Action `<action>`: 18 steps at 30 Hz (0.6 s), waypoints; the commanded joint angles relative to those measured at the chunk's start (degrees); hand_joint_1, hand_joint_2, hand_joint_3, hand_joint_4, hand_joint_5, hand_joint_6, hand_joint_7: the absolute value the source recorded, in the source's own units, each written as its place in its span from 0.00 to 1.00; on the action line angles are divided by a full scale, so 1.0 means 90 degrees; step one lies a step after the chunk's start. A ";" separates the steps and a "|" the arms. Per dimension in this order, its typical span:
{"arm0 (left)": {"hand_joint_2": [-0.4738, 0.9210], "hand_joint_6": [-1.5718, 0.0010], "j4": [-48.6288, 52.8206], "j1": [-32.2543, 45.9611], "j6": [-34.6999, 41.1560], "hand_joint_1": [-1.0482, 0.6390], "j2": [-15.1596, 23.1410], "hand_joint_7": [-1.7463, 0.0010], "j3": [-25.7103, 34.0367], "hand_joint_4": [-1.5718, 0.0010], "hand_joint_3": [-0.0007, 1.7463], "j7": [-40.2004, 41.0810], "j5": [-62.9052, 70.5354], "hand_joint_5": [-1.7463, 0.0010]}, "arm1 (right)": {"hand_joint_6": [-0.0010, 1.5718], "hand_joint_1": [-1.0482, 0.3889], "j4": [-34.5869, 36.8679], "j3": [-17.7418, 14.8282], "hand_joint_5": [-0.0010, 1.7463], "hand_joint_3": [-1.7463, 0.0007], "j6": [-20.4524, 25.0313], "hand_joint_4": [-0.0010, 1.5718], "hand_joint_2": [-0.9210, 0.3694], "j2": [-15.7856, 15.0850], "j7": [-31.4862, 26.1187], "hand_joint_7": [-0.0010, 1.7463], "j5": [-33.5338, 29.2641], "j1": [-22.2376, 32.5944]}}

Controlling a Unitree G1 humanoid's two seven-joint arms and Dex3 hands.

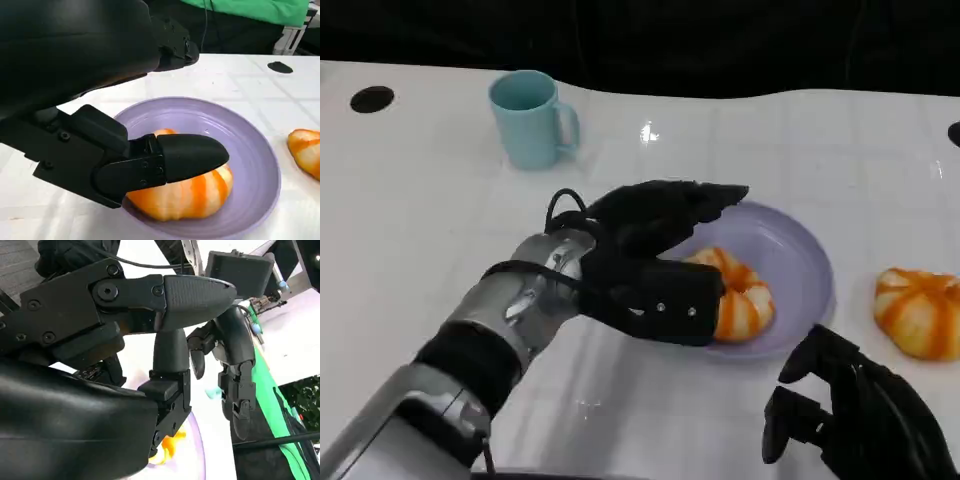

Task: Grasp the bread from the table and place it into the plate.

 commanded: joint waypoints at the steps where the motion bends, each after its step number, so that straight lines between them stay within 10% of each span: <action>1: 1.00 0.88 -0.0266 0.0653 -0.0566 0.13 0.0127 0.94 0.0658 0.86 0.31 -0.0215 -0.0975 0.91 | 0.30 0.34 -0.0093 -0.0096 1.00 0.73 0.0047 0.49 0.00 -0.0044 -0.0084 1.00 0.0049 0.0039; 9: 1.00 0.68 -0.0654 0.1505 -0.0865 0.25 -0.0349 0.87 0.1734 0.83 0.19 -0.1008 -0.2951 0.44 | 0.30 0.34 -0.0155 -0.0116 1.00 0.74 0.0144 0.49 0.00 -0.0051 -0.0115 1.00 0.0099 0.0054; 18: 1.00 0.56 -0.1736 0.2385 -0.0161 0.30 -0.0655 0.65 0.2399 0.64 0.19 -0.1792 -0.4376 0.25 | 0.29 0.36 -0.0134 -0.0133 1.00 0.72 0.0050 0.49 0.00 -0.0049 -0.0068 1.00 0.0058 0.0069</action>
